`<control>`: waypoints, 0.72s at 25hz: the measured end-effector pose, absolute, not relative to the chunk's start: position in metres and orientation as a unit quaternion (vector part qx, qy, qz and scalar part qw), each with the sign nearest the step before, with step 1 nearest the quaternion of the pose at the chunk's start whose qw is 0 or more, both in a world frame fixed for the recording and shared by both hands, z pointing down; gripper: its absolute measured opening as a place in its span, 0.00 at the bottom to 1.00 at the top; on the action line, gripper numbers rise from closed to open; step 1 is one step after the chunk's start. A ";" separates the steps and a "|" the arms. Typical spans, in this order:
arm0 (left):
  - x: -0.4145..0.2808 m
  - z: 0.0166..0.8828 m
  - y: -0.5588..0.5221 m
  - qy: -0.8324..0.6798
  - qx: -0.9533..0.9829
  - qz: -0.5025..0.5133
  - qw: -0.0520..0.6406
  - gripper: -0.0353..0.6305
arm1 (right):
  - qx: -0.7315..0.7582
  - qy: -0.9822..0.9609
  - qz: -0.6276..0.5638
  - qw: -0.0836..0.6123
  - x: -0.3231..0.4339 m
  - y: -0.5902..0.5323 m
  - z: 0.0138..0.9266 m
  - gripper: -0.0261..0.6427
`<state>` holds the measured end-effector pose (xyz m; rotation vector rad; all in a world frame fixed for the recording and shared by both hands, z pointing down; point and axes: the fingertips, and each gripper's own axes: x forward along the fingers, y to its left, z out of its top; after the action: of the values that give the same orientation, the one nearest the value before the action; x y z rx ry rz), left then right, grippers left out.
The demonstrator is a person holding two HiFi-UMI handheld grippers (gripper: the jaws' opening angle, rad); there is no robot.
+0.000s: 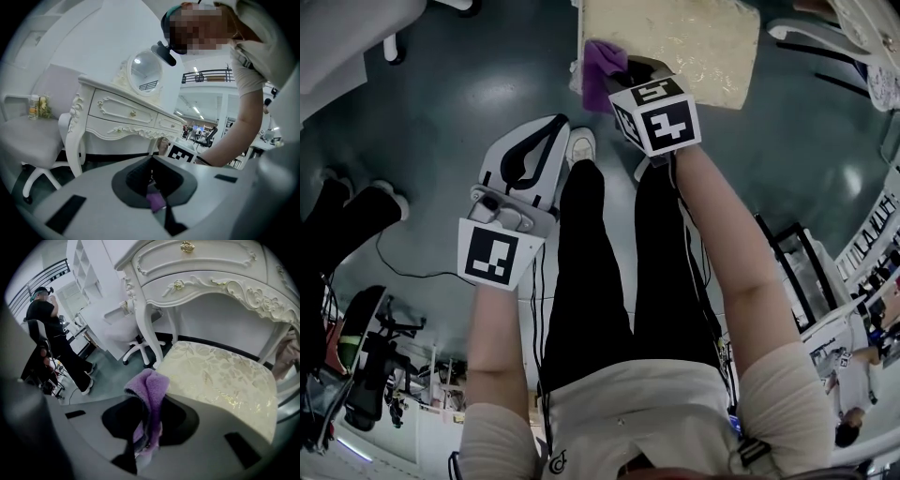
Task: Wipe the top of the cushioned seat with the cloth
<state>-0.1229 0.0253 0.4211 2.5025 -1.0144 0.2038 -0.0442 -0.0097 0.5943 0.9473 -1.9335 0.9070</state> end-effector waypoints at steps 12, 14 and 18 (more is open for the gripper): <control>-0.052 0.419 0.020 -0.339 0.915 0.081 0.204 0.07 | 0.382 -0.753 0.364 0.394 0.027 -0.008 0.597 0.17; -0.042 0.422 0.022 -0.333 0.916 0.088 0.204 0.07 | 0.382 -0.751 0.364 0.397 0.038 -0.006 0.599 0.17; -0.023 0.423 0.022 -0.326 0.918 0.091 0.205 0.07 | 0.389 -0.747 0.369 0.393 0.063 -0.005 0.601 0.17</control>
<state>-0.0230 0.0217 0.4234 2.5610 -0.9082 0.2543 0.0630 -0.0048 0.6006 0.9873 -1.8969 0.9366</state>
